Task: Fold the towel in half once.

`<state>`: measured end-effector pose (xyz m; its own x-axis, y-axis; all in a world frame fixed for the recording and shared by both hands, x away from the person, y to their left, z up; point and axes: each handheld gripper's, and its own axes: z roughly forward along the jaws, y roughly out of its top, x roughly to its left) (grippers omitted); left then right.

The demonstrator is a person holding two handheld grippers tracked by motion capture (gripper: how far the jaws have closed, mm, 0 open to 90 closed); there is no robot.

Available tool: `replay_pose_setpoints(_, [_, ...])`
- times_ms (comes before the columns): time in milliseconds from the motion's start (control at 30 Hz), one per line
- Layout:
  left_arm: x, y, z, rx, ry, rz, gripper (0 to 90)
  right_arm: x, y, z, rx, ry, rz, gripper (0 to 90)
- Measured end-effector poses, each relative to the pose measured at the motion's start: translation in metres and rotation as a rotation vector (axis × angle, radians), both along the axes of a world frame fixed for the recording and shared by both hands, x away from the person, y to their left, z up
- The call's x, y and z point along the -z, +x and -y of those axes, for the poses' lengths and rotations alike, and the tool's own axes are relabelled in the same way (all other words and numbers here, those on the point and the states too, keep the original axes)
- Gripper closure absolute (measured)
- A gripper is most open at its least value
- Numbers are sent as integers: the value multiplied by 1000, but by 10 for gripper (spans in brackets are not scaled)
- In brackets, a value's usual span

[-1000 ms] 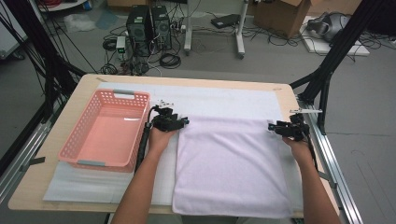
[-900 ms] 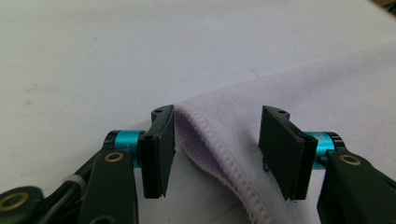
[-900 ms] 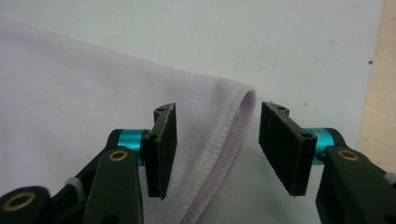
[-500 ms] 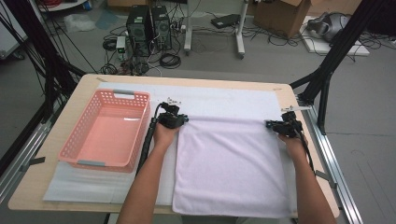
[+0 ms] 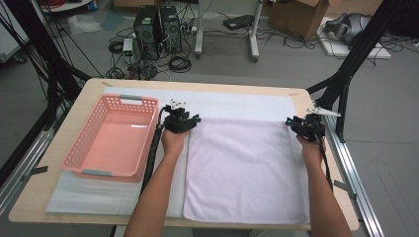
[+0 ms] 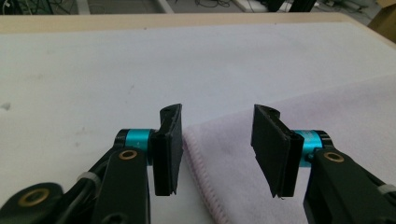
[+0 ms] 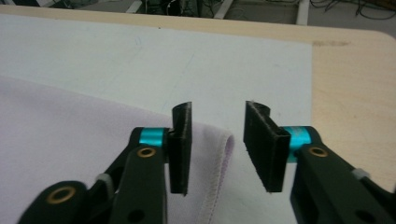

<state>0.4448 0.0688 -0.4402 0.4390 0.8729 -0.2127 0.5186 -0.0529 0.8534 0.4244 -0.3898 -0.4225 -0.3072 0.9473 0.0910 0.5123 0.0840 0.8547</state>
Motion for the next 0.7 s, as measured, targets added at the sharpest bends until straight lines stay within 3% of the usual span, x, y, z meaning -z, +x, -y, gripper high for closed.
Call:
replay_pose_setpoints(67, [3,0,0,7,12,-27,560,-2,-2,1,-38,4,-13,710])
replay_pose_setpoints(100, [5,0,1,16,16,-39,611,0,-1,-1,-94,22,-66,754])
replay_pose_setpoints(133, [7,1,2,22,26,-53,611,0,-1,-1,-94,22,-66,754])
replay_pose_setpoints(233, [12,1,5,30,61,-90,661,11,1,-7,-165,7,-165,798])
replay_pose_setpoints(333, [12,1,4,19,62,-98,675,21,1,-12,-155,-56,-207,821])
replay_pose_setpoints(367, [12,1,3,11,66,-103,672,21,1,-11,-130,-55,-197,822])
replay_pose_setpoints(433, [12,-1,-2,18,35,-107,654,18,-1,-9,-51,-116,-179,813])
replay_pose_setpoints(467, [11,-3,-4,21,9,-90,640,16,-2,-6,-43,-94,-169,792])
replay_pose_setpoints(500, [10,-5,-7,35,-15,-84,620,13,-3,-2,-53,-64,-160,783])
replay_pose_setpoints(600, [8,-13,-13,46,-78,-38,543,2,-9,2,-92,-52,-131,713])
replay_pose_setpoints(700, [7,-23,-15,85,-107,-24,467,-10,-18,4,-139,-1,-114,597])
